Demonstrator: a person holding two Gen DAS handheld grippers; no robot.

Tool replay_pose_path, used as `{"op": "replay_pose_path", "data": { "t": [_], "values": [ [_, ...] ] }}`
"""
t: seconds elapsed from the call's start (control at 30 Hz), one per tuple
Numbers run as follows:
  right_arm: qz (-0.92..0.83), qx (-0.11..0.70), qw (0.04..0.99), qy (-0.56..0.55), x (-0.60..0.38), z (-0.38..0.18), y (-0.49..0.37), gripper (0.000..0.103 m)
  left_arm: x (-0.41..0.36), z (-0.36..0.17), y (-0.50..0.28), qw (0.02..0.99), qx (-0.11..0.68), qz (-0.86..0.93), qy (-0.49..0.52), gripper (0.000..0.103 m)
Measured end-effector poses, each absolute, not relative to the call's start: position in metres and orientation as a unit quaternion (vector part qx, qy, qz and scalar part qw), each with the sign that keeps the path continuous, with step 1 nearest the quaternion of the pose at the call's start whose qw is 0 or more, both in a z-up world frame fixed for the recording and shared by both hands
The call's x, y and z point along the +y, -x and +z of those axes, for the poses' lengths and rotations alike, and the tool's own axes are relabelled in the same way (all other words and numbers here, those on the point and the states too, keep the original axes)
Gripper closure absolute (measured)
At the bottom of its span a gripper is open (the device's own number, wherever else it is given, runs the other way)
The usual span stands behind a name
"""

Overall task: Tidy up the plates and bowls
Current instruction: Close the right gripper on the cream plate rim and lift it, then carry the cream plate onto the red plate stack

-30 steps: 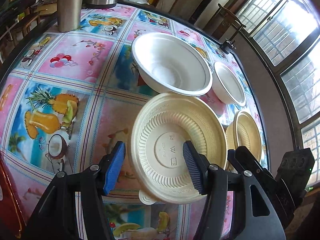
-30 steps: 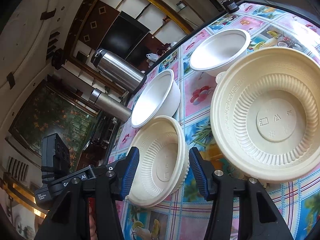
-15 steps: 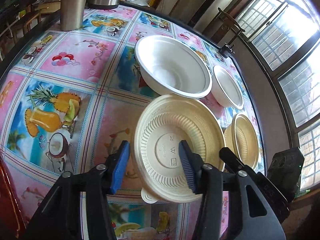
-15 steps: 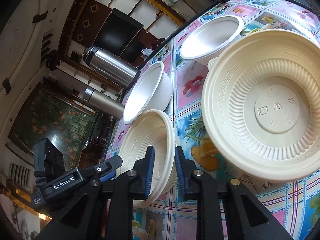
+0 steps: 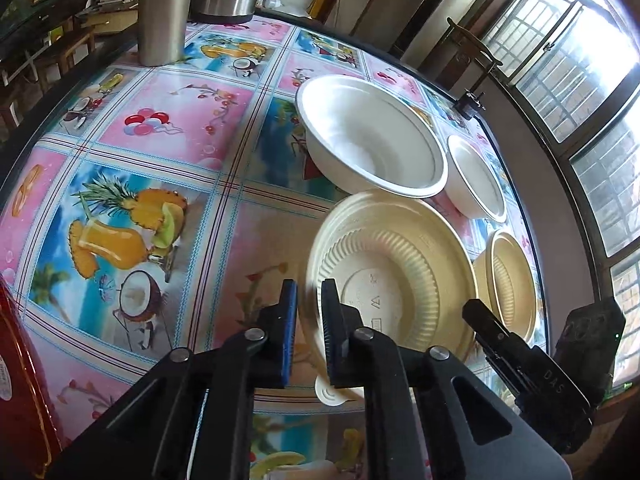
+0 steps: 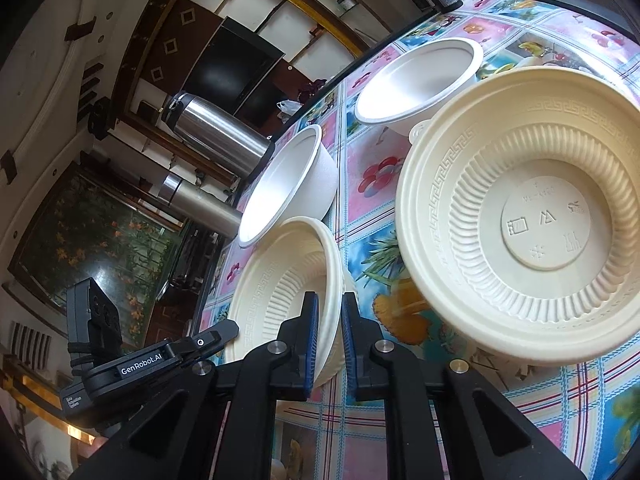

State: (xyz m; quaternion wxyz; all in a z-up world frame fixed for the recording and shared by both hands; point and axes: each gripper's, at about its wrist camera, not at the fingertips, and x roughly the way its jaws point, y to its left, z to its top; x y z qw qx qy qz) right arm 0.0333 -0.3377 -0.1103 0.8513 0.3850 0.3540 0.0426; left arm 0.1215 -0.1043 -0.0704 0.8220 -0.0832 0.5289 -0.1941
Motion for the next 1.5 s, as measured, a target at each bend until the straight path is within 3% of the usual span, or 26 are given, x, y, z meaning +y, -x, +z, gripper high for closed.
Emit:
{"op": "replay_pose_path", "data": {
  "t": [1.1,1.5],
  "values": [
    [0.037,0.342,0.883,-0.319,-0.306,-0.099,-0.025,0.093,-0.072,-0.069,-0.092,0.817,0.532,-0.197,0.100,0.094],
    [0.080,0.331,0.883,-0.323,-0.267,-0.081,-0.016,0.093,-0.015,-0.027,-0.062,0.848,0.481,-0.191,0.113,0.094]
  ]
}}
